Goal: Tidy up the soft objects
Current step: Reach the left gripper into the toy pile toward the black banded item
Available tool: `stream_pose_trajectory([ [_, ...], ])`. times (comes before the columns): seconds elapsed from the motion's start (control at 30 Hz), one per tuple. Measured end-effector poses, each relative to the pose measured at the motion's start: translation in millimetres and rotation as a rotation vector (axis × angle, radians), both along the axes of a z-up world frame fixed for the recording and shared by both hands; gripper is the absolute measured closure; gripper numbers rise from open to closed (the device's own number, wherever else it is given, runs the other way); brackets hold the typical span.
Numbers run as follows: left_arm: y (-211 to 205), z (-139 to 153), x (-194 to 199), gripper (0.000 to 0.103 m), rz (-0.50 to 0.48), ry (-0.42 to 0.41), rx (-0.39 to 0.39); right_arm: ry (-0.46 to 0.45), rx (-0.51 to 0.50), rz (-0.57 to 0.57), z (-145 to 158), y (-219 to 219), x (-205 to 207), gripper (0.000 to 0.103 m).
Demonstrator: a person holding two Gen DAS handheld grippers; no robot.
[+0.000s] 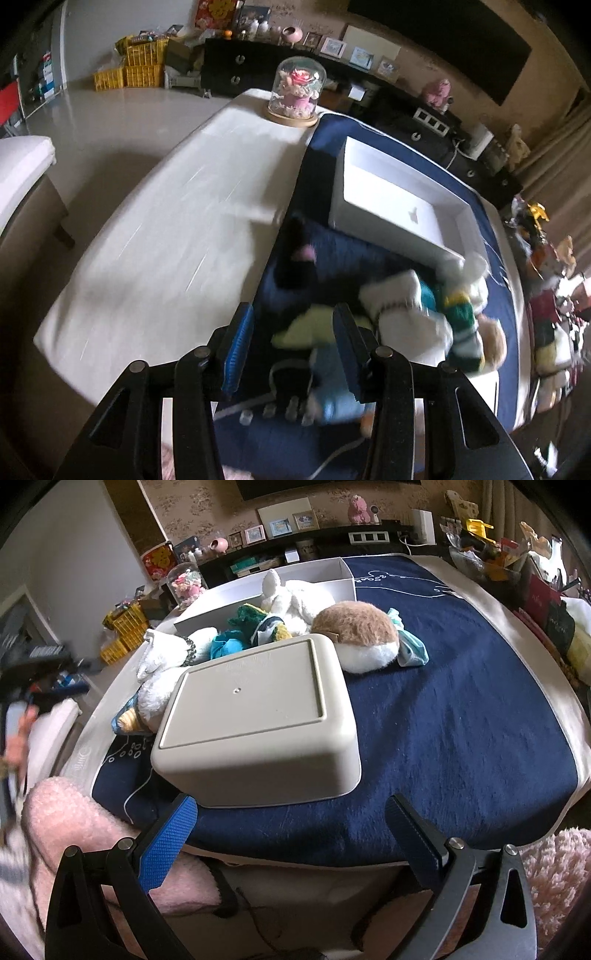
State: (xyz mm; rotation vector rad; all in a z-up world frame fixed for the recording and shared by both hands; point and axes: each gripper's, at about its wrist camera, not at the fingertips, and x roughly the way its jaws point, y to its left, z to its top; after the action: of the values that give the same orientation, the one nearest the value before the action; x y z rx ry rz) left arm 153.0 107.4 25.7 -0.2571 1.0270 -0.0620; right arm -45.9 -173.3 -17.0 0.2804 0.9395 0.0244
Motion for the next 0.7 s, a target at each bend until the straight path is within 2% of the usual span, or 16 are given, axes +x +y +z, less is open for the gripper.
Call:
stream_pose_trajectory([
  [0.07,-7,-8,23,0.059,0.001,0.049,0.005,-0.002,-0.004,0.0,0,1,-1,0.041],
  [0.17,-17,-25,52,0.059,0.007,0.106,0.049,-0.014,0.001,-0.009,2,-2,-3,0.041],
  [0.2,-19,-31,60,0.059,0.01,0.126,0.053,-0.018,0.003,-0.015,3,-4,-4,0.038],
  [0.23,-20,-37,68,0.059,0.008,0.147,0.046,-0.02,0.007,-0.022,3,-6,-4,0.044],
  [0.27,-20,-42,75,0.059,0.008,0.162,0.04,-0.018,0.011,-0.028,2,-7,-5,0.032],
  [0.33,-21,-50,86,0.059,0.019,0.178,0.049,-0.005,0.019,-0.04,0,-10,-4,0.041],
  [0.4,-21,-56,94,0.059,0.024,0.192,0.052,0.007,0.023,-0.047,-3,-11,-2,0.044],
  [0.53,-26,-70,105,0.059,0.017,0.232,0.052,0.007,0.015,-0.046,-3,-10,1,0.044],
  [0.57,-28,-72,107,0.059,0.013,0.238,0.052,0.006,0.008,-0.046,-2,-9,1,0.047],
  [0.6,-31,-73,107,0.059,0.01,0.23,0.062,0.007,0.006,-0.044,-2,-9,1,0.044],
  [0.7,-38,-73,113,0.059,-0.002,0.228,0.104,0.01,0.017,-0.04,0,-10,1,0.044],
])
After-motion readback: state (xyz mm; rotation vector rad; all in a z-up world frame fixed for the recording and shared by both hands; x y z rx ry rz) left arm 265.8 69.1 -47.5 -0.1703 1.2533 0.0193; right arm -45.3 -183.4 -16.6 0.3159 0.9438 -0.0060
